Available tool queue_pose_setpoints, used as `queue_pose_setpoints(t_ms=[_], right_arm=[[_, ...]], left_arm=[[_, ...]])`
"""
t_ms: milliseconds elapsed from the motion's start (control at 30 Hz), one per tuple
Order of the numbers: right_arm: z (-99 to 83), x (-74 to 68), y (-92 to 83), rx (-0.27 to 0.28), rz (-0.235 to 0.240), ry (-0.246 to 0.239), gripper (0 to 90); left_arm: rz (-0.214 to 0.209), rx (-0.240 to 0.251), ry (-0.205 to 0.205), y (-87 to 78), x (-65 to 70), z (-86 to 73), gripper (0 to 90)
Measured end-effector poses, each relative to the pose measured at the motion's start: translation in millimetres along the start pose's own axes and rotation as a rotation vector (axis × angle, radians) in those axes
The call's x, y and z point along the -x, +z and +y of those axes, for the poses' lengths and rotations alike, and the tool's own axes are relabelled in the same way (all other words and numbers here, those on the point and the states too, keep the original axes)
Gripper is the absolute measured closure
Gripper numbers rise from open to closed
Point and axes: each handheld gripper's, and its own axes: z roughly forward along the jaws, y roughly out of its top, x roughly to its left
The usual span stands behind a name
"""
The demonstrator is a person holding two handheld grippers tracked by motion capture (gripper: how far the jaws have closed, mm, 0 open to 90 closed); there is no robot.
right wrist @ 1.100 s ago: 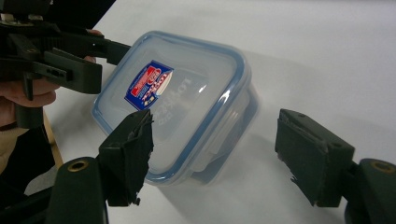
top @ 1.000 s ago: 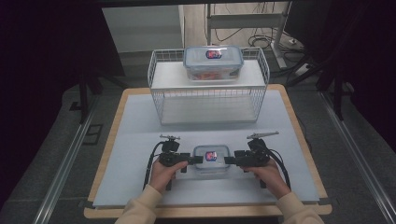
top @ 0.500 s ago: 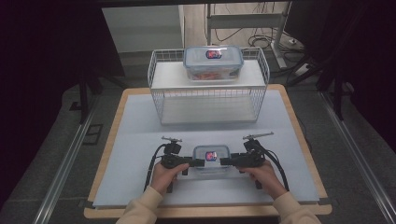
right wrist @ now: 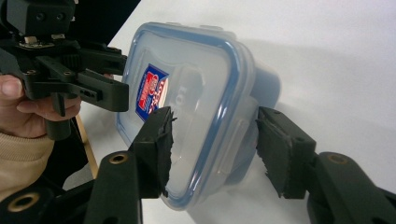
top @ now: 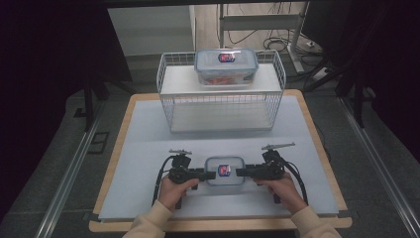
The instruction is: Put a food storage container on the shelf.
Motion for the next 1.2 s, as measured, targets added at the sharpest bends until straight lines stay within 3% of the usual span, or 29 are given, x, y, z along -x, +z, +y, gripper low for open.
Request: queue_pose_setpoints(t_ms=[333,900,1200], right_arm=[[-6.9,-6.1,-5.1,0.020,-0.011,-0.049,50.0],[-11.7,-5.5,-7.5,0.057,0.009,-0.008,51.9],[-12.3,-7.5,-8.3,0.063,0.004,-0.014,51.9]], left_arm=[[-0.006,0.035,0.033,-4.0,2.7,-6.1,48.7],[0.022,0.056,0.069,-5.6,9.5,-7.6,49.8],[0.036,0.059,0.091,-6.9,12.9,-7.2,49.9]])
